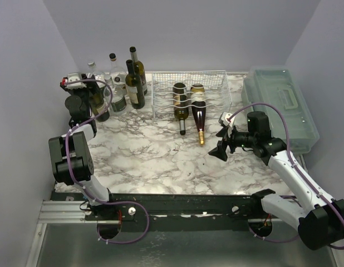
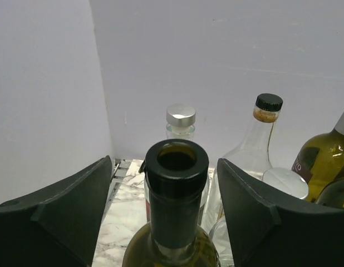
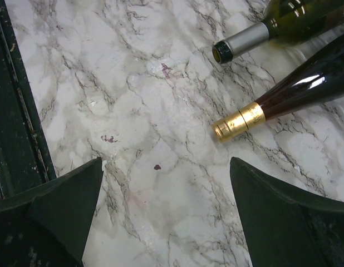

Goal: Take the wine bottle off the wine rack
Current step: Place the wine bottle at the center of the board.

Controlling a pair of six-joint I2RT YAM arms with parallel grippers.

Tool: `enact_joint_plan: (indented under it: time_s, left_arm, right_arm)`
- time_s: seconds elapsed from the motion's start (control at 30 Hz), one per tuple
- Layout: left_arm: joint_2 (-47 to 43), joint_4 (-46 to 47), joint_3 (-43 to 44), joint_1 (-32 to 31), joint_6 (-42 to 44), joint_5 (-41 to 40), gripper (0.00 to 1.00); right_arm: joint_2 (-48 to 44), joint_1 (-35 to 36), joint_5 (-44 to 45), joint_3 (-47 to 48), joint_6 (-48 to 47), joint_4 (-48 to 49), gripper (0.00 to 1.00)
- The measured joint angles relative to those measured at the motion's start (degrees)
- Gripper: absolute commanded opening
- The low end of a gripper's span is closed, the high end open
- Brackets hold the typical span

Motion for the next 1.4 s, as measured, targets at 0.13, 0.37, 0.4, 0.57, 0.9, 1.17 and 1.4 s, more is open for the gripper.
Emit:
enact_joint_plan:
  time_s: [0.13, 0.37, 0.4, 0.57, 0.9, 1.17, 1.4]
  left_arm:
    - [-1.66, 0.0, -1.92, 0.0, -0.02, -0.61, 0.88]
    - [-9.2, -0.52, -5.18, 0.0, -2.08, -2.8, 0.99]
    - [-10.29, -0.81, -5.42, 0.02, -2.62, -2.99, 0.99]
    - [-17.35, -5.92, -6.47, 0.07, -7.06, -4.11, 0.99]
    - [-31.39, -28.85, -8.72, 0.09, -20.44, -1.7, 0.99]
    - [-39.04, -42.45, -9.94, 0.11, -31.89, 7.69, 0.99]
    - [-44.33, -51.95, -10.45, -0.37, -38.29, 17.31, 0.99]
  right_arm:
    - [-0.02, 0.0, 0.0, 0.0, 0.0, 0.0, 0.99]
    - [-0.46, 0.0, -0.04, 0.0, 0.02, 0.0, 0.99]
    - [-0.61, 0.0, -0.04, 0.0, 0.02, 0.02, 0.99]
    - [-1.57, 0.0, -0.07, 0.0, 0.02, 0.04, 0.99]
    - [-3.02, 0.0, -0.52, 0.0, 0.02, 0.07, 0.99]
    - [-3.54, 0.0, -0.72, -0.02, 0.02, 0.09, 0.99]
    - [-3.56, -0.22, -0.7, -0.13, 0.0, 0.09, 0.99]
